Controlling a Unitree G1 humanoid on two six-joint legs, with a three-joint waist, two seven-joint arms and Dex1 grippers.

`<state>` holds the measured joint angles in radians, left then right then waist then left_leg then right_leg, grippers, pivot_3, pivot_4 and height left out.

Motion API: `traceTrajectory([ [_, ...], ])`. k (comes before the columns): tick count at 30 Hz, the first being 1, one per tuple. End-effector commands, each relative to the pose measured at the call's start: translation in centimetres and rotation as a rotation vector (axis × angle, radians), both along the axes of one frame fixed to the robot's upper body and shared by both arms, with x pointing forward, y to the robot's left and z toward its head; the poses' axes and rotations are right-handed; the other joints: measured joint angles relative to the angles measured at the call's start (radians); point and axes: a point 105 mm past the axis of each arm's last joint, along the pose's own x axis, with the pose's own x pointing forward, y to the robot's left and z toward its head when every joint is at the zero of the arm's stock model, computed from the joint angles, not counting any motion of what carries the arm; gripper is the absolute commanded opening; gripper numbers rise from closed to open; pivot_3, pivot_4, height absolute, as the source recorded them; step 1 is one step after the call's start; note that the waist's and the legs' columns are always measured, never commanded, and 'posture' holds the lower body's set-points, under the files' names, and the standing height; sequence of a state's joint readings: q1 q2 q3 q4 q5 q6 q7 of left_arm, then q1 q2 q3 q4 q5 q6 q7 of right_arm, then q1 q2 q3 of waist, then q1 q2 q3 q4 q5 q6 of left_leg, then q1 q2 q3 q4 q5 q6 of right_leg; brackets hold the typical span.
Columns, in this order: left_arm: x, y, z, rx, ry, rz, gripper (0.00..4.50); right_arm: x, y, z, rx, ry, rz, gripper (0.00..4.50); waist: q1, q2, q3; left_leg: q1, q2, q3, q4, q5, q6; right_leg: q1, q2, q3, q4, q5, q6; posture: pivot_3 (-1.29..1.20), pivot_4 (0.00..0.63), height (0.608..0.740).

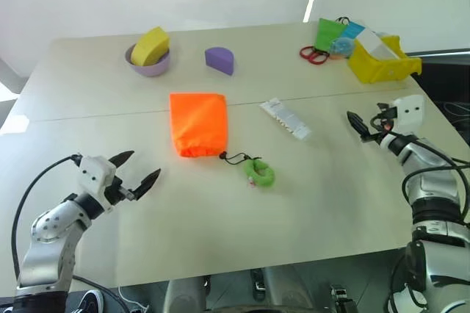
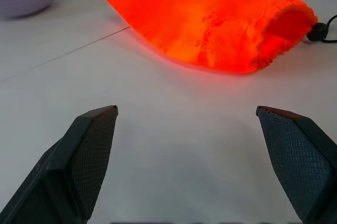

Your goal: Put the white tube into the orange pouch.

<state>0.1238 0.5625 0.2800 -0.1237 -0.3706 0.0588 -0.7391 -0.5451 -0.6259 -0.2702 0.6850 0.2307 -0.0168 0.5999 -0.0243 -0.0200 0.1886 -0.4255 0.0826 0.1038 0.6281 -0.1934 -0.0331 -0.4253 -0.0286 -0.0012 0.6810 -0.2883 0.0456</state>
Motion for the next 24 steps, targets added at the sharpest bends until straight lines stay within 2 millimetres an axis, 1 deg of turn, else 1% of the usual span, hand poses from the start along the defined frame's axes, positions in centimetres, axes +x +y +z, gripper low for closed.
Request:
traceTrajectory([
  [1,-0.2,0.0,1.1,0.011,-0.04,-0.009,4.5,0.2,0.2,1.1,-0.01,-0.043,0.009,4.48,0.0,0.0,0.0,0.0,0.0,0.0,0.0,0.0,0.0,0.0,0.0,0.0,0.0,0.0,0.0,0.0,0.15,0.734],
  [7,0.1,0.9,1.1,0.054,-0.061,0.048,4.5,0.1,0.6,0.7,-0.02,-0.033,0.025,4.48,0.0,0.0,0.0,0.0,0.0,0.0,0.0,0.0,0.0,0.0,0.0,0.0,0.0,0.0,0.0,0.0,0.15,0.734],
  [13,0.1,0.6,1.2,0.041,-0.07,0.037,4.5,0.1,1.2,0.6,-0.037,-0.031,0.05,4.48,0.0,0.0,0.0,0.0,0.0,0.001,0.0,0.0,0.0,0.0,0.0,0.0,0.0,0.0,0.0,0.0,0.15,0.734],
  [24,0.4,0.4,1.6,0.039,-0.099,0.021,4.5,0.1,1.4,0.8,-0.046,-0.036,0.055,4.48,0.001,0.0,0.0,0.0,0.0,0.001,0.0,0.0,0.0,-0.001,-0.001,0.0,0.0,0.0,0.0,0.0,0.15,0.734],
])
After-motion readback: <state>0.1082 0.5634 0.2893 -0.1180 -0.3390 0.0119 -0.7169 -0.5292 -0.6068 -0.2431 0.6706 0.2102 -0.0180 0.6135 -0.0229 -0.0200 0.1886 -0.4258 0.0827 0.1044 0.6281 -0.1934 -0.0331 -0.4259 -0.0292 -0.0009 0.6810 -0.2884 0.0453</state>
